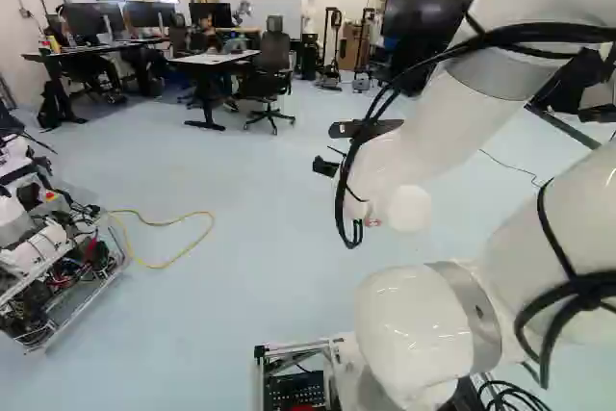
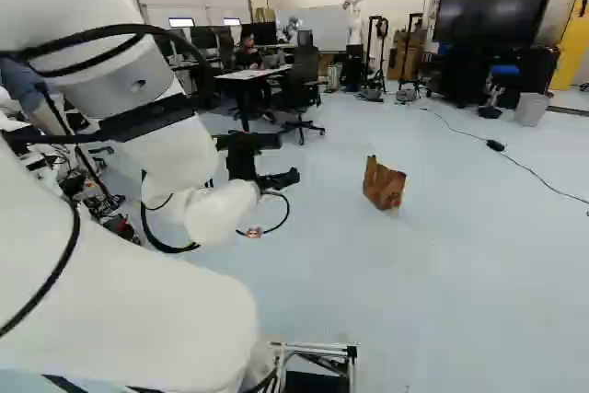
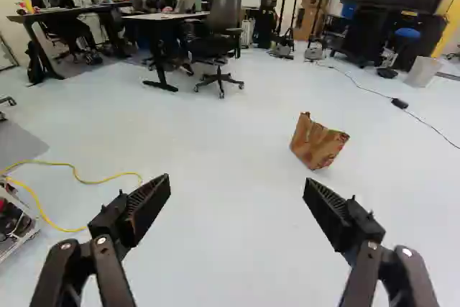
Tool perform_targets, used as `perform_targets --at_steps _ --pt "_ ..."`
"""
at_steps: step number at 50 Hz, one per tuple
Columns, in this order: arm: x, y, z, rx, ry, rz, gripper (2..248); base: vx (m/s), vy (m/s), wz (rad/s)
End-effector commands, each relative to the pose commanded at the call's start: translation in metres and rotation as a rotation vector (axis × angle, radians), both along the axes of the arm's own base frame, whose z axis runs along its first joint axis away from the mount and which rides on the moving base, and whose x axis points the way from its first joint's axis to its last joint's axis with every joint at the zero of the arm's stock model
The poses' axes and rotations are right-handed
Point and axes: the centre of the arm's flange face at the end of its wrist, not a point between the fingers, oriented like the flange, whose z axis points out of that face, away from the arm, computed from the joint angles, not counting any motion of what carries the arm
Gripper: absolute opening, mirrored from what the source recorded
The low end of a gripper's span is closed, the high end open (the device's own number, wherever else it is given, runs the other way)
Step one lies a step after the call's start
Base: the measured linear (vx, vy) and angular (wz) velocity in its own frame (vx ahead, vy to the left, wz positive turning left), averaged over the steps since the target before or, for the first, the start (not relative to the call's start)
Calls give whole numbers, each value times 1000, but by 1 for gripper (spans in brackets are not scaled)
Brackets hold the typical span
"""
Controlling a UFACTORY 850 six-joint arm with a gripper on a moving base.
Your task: Pick up the grocery bag from the ground
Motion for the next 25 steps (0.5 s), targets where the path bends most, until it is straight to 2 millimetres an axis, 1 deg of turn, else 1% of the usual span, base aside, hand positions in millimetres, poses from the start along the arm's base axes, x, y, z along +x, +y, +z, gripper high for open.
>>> perform_targets --at_steps 25 --pt "0 0 0 0 0 0 247 0 0 0"
